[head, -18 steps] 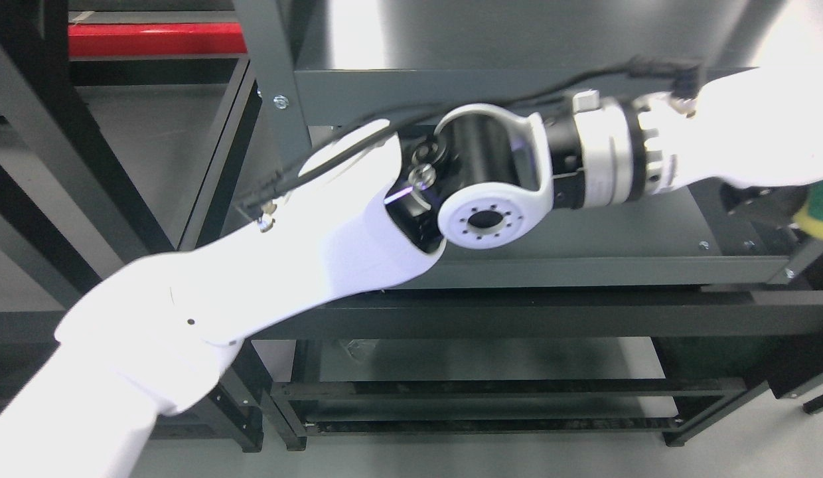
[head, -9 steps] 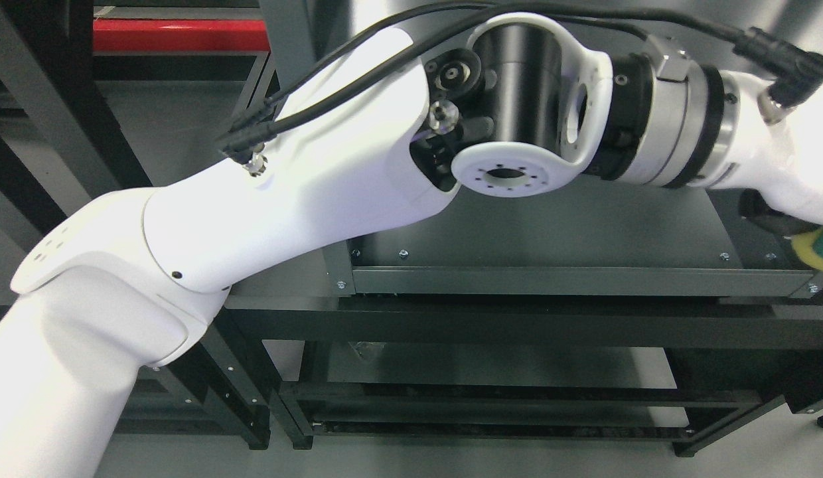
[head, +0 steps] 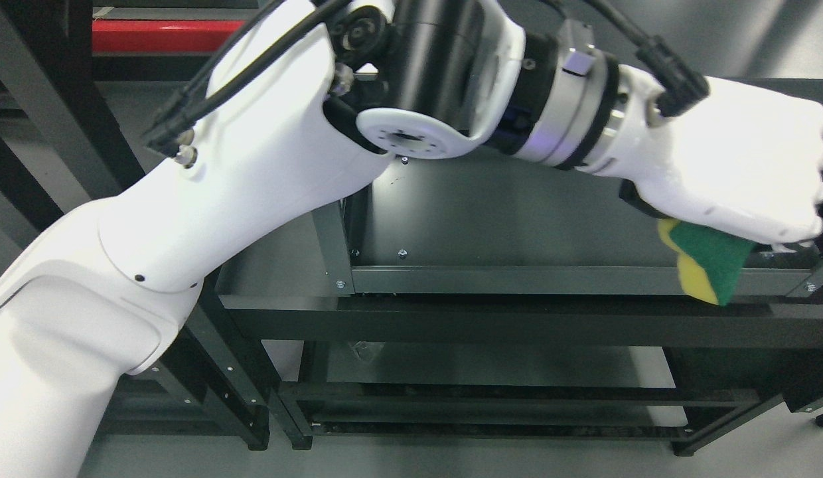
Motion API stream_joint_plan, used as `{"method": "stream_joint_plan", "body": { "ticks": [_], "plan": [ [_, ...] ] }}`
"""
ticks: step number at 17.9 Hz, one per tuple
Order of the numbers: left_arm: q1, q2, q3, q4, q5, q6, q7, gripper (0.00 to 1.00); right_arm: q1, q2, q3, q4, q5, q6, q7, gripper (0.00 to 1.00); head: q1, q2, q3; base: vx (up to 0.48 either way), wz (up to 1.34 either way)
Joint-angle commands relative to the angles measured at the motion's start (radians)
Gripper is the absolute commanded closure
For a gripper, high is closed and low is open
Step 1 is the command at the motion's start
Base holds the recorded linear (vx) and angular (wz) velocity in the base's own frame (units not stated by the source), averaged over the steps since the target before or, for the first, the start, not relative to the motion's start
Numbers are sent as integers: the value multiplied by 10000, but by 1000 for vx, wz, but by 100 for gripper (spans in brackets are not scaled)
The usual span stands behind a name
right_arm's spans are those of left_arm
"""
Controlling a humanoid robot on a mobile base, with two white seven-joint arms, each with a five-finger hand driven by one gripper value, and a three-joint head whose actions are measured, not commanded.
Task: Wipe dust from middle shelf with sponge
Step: 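Reach the sponge into the middle shelf and press it on the surface, then wipe the sponge across the shelf surface away from the robot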
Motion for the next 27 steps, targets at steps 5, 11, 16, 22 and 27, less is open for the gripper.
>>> {"method": "stream_joint_plan", "body": {
  "ticks": [5,11,16,22,27],
  "plan": [
    [1612,5074,3861,-1735,1589,-1145,-171,100,0,-175,-3,-175,0,6,7,0,0,0,0,0,0],
    [2824,8496,5089,-1735,3416,-1145,-18,100,0,-175,12,-175,0,6,7,0,0,0,0,0,0],
    [3256,8059,5414,-1735,3617,-1145,-2,100,0,-175,-3,-175,0,6,7,0,0,0,0,0,0],
    [2214,4182,3422,-1216,2178,-1145,29,100,0,-175,-3,-175,0,6,7,0,0,0,0,0,0],
    [1401,850,2377,471,261,-1145,488,100,0,-175,-3,-175,0,6,7,0,0,0,0,0,0]
  ]
}}
